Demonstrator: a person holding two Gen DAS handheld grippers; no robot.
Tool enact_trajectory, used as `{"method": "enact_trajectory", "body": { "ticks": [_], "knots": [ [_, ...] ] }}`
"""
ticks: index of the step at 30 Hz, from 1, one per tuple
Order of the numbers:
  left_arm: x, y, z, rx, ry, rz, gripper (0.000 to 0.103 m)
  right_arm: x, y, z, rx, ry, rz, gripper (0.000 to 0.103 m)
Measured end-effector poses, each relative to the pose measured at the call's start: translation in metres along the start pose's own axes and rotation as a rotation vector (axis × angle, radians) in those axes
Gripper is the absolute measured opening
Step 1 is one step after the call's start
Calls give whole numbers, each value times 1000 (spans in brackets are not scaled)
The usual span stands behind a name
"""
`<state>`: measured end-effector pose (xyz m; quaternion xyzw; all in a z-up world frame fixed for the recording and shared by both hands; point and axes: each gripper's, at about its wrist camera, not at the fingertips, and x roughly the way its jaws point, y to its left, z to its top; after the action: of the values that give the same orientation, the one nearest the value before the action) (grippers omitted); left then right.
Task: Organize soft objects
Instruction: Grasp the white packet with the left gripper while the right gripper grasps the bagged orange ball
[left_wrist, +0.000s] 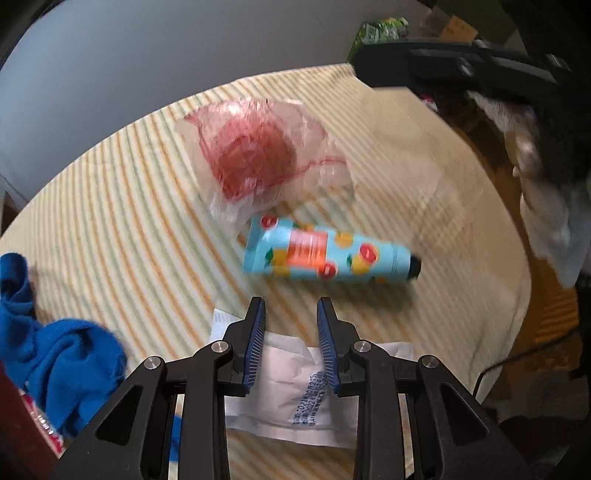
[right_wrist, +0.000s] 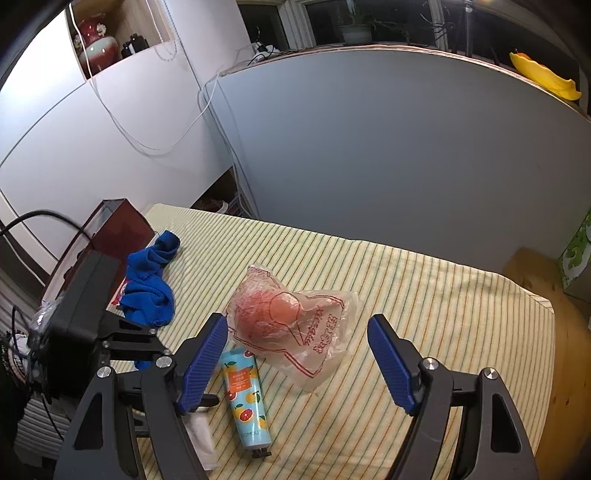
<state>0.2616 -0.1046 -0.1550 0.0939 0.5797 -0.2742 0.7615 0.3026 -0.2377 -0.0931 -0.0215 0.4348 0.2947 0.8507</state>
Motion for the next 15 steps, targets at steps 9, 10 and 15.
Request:
{"method": "enact_trajectory", "body": {
  "ticks": [9, 10, 15],
  "knots": [
    [-47, 11, -41, -175, -118, 101, 59, 18, 21, 6, -122, 33, -10, 75],
    [-50, 11, -50, -216, -121, 89, 59, 20, 23, 7, -141, 36, -14, 75],
    [-38, 10, -77, -405, -89, 35, 64, 33, 37, 13, -278, 50, -28, 84]
  ]
}}
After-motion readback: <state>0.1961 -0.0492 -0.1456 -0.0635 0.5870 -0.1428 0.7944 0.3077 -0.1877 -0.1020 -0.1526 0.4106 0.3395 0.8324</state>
